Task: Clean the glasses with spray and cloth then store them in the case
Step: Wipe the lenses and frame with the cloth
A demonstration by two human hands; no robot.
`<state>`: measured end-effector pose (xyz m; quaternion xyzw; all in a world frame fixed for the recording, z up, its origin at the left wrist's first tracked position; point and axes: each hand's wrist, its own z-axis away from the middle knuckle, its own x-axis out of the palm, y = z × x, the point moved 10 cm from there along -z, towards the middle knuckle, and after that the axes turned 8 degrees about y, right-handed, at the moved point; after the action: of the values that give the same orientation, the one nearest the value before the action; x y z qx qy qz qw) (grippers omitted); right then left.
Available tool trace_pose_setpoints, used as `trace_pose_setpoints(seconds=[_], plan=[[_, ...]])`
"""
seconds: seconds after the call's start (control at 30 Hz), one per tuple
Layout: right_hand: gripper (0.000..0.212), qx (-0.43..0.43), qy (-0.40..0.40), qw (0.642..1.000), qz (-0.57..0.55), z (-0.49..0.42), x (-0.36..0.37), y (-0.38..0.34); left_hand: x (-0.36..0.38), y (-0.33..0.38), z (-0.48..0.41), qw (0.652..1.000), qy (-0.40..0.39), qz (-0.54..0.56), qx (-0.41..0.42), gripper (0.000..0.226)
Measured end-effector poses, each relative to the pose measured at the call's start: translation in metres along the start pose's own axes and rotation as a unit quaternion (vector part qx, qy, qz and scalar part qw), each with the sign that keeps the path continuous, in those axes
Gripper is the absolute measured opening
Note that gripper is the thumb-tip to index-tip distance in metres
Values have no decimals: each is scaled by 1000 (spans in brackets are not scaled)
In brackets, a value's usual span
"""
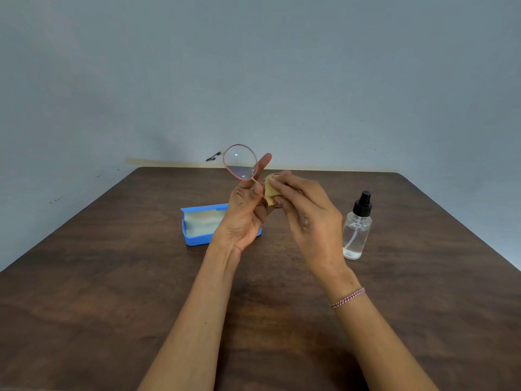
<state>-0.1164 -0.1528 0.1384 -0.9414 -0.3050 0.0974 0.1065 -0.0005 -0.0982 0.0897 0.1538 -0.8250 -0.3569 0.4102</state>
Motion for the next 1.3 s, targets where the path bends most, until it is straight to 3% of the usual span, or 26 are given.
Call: trace_pose_setpoints(seconds=[0.13,0.27,0.5,0.67,0.87,1.0,1.3], plan=[[31,-26,-1,999,22,-1,-2,-2,0,-3,0,1000,3,-22,-10,54],[36,-1,29,997,73,-3,-9,10,-5,-11,-1,998,23,-49,-22,50],[33,-27,-21,998,53,-1,6,-1,-2,-11,0,999,10,-43,-30,52],[36,4,0,997,78,-5,-3,7,-3,-14,0,997,21,-64,-32,48],[37,-23,-30,997,66,-1,5,4,-6,-9,0,999,31,-32,-22,54],[36,4,2,996,84,-3,-6,16,-4,-7,-1,999,26,-22,-15,48],[26,-33,-32,998,42,-1,0,6,-3,7,1,999,15,39,18,42]])
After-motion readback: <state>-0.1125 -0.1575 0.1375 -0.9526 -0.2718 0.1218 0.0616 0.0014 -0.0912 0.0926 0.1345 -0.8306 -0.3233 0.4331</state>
